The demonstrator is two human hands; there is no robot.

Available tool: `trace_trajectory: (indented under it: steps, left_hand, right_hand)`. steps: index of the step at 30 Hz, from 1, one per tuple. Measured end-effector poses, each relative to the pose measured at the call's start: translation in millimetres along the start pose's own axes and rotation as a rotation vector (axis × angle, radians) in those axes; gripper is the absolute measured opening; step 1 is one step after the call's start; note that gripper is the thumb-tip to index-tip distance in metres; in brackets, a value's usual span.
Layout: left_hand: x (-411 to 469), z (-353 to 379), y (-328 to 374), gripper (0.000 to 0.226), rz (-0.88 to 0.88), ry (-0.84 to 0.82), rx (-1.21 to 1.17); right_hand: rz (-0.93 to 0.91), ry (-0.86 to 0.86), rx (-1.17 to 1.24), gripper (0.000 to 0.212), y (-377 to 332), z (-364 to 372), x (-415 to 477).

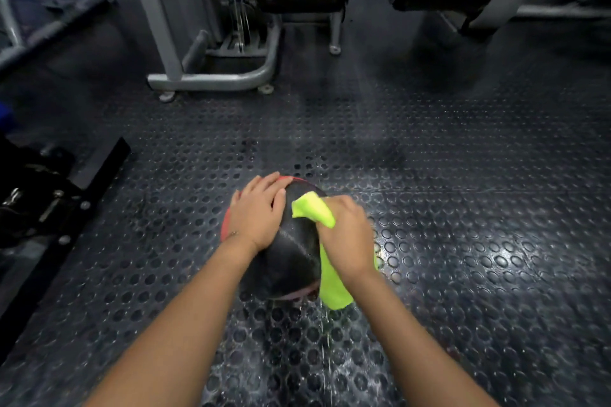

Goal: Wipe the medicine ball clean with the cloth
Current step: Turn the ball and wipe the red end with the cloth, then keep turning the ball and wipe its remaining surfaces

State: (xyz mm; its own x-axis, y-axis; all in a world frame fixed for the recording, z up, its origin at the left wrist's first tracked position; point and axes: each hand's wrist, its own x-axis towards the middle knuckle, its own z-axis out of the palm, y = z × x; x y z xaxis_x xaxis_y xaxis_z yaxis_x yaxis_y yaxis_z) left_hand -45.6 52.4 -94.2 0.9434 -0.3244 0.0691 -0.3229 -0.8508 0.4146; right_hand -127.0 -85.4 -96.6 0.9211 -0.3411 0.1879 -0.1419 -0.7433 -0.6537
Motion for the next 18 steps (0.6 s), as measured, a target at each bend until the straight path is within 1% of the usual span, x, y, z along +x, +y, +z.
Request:
trace_trajectory:
  steps: [2,3,5,7,10,14,15,16,18]
  left_hand:
    - [18.6,2.7,2.0,0.041,-0.022,-0.032,-0.015]
    - [25.7,4.3,3.4,0.04,-0.037,-0.05,-0.013]
    - [34.1,7.4,9.2,0.04,-0.057,-0.07,-0.001]
    - [38.3,6.6,17.7,0.04,-0.084,-0.07,-0.006]
    - [46.0,4.9,21.4,0.041,-0.179,-0.067,-0.038]
    - [51.4,3.1,22.1,0.041,-0.272,-0.056,-0.059]
    - [52.7,2.4,23.8,0.041,-0.286,-0.052,-0.059]
    - [53.4,1.6,26.0,0.041,-0.302,-0.051,-0.055]
    - [55.0,1.5,31.0,0.042,-0.35,-0.051,-0.041]
  right_hand:
    - [-0.086,0.068,0.018,0.032,1.4,3.7,-31.9]
    - [-0.097,0.088,0.025,0.033,2.8,5.5,-42.6]
    - [-0.061,0.084,0.065,0.028,5.2,2.2,-32.8]
    - [0.005,0.064,0.057,0.023,5.3,1.0,-1.6]
    - [0.041,0.113,0.02,0.026,3.6,4.6,14.8]
    - [-0.076,0.123,0.114,0.036,6.3,17.0,-34.8]
    - [-0.096,0.116,0.124,0.036,9.1,15.4,-35.3]
    - [-0.085,0.104,0.134,0.033,10.3,11.9,-26.1]
    - [0.005,0.074,0.124,0.026,9.5,7.2,1.7]
